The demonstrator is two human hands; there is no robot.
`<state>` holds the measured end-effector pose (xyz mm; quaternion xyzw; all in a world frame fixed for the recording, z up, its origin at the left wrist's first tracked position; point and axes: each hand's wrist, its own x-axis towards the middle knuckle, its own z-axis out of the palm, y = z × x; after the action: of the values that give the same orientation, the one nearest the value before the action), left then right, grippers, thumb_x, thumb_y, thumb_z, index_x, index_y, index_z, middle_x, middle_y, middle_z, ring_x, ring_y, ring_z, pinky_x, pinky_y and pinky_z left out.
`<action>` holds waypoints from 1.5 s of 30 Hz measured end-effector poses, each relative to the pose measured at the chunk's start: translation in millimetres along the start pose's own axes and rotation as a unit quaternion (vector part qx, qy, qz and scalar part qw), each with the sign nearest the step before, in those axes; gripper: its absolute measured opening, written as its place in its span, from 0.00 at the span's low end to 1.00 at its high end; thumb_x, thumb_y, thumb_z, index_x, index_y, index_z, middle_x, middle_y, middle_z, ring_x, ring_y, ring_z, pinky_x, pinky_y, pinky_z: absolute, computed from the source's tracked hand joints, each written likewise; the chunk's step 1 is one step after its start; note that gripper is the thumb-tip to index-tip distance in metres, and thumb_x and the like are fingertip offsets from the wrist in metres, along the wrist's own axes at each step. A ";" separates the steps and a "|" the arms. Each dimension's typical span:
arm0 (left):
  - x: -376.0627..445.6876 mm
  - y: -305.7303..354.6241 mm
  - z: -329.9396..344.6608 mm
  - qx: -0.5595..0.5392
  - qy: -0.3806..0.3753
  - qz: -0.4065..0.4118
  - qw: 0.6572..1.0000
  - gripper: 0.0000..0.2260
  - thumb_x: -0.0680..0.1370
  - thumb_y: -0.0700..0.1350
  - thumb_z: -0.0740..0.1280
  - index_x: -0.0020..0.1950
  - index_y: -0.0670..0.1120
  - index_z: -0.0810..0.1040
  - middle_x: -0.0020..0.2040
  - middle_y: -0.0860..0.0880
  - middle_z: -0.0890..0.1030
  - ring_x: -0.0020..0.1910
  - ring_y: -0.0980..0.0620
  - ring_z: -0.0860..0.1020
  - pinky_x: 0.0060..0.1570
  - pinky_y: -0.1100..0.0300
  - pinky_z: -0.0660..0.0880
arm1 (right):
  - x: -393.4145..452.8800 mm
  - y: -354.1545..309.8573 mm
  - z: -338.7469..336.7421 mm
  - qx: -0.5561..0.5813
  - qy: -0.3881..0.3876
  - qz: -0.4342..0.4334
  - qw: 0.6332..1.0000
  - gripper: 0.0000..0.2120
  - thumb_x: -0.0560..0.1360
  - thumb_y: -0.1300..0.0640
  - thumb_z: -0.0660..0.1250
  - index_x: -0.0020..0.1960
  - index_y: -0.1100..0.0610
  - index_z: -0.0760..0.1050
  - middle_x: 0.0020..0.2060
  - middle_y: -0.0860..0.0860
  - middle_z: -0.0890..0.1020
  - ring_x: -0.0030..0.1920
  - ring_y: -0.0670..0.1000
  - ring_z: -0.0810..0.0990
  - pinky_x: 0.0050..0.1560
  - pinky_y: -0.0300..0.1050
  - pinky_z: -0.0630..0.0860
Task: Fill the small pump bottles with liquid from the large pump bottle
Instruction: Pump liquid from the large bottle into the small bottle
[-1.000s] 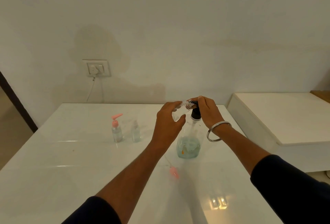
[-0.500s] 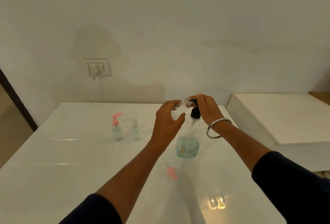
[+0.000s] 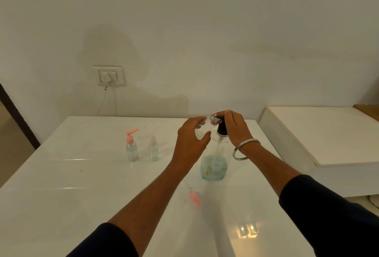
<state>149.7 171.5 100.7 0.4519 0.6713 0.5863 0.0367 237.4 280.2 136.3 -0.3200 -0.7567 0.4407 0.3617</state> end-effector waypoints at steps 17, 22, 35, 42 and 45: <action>2.8 1.5 0.0 0.009 -0.002 0.006 1.000 0.18 0.72 0.41 0.72 0.61 0.47 0.76 0.54 0.52 0.79 0.49 0.61 0.75 0.47 0.78 0.68 | -1.5 -2.3 -1.1 0.006 -0.002 -0.007 1.000 0.18 0.80 0.63 0.49 0.52 0.67 0.77 0.45 0.57 0.80 0.41 0.42 0.77 0.40 0.21 0.71; 1.2 2.6 -1.9 0.008 -0.004 0.004 1.000 0.18 0.72 0.41 0.72 0.62 0.47 0.75 0.55 0.52 0.80 0.49 0.60 0.75 0.47 0.80 0.67 | -2.5 -4.5 -1.3 0.000 -0.006 -0.004 1.000 0.18 0.80 0.62 0.49 0.52 0.67 0.77 0.45 0.56 0.80 0.42 0.46 0.77 0.40 0.21 0.71; 1.3 3.2 -0.6 0.007 -0.003 0.003 1.000 0.19 0.72 0.41 0.71 0.62 0.48 0.75 0.55 0.52 0.79 0.51 0.61 0.76 0.48 0.76 0.68 | -1.4 -3.9 -2.5 0.002 -0.003 -0.010 1.000 0.17 0.80 0.62 0.50 0.51 0.65 0.78 0.44 0.55 0.80 0.41 0.44 0.77 0.39 0.22 0.71; 0.8 2.3 2.0 0.006 0.001 0.000 1.000 0.19 0.72 0.41 0.72 0.62 0.48 0.75 0.55 0.52 0.79 0.49 0.62 0.75 0.47 0.80 0.67 | -3.5 -3.8 -2.2 0.003 -0.001 -0.011 1.000 0.18 0.80 0.63 0.49 0.51 0.66 0.77 0.43 0.54 0.79 0.40 0.42 0.76 0.39 0.22 0.71; -0.4 7.1 -1.2 0.000 0.004 0.002 1.000 0.19 0.72 0.42 0.72 0.62 0.48 0.75 0.56 0.53 0.79 0.50 0.61 0.75 0.48 0.77 0.68 | -2.8 -10.3 -4.7 -0.005 -0.005 -0.025 1.000 0.18 0.80 0.62 0.50 0.50 0.65 0.78 0.42 0.54 0.80 0.40 0.43 0.77 0.41 0.26 0.73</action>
<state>153.2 169.7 106.6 0.4506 0.6704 0.5886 0.0330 241.0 275.8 146.5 -0.3003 -0.7685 0.4295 0.3672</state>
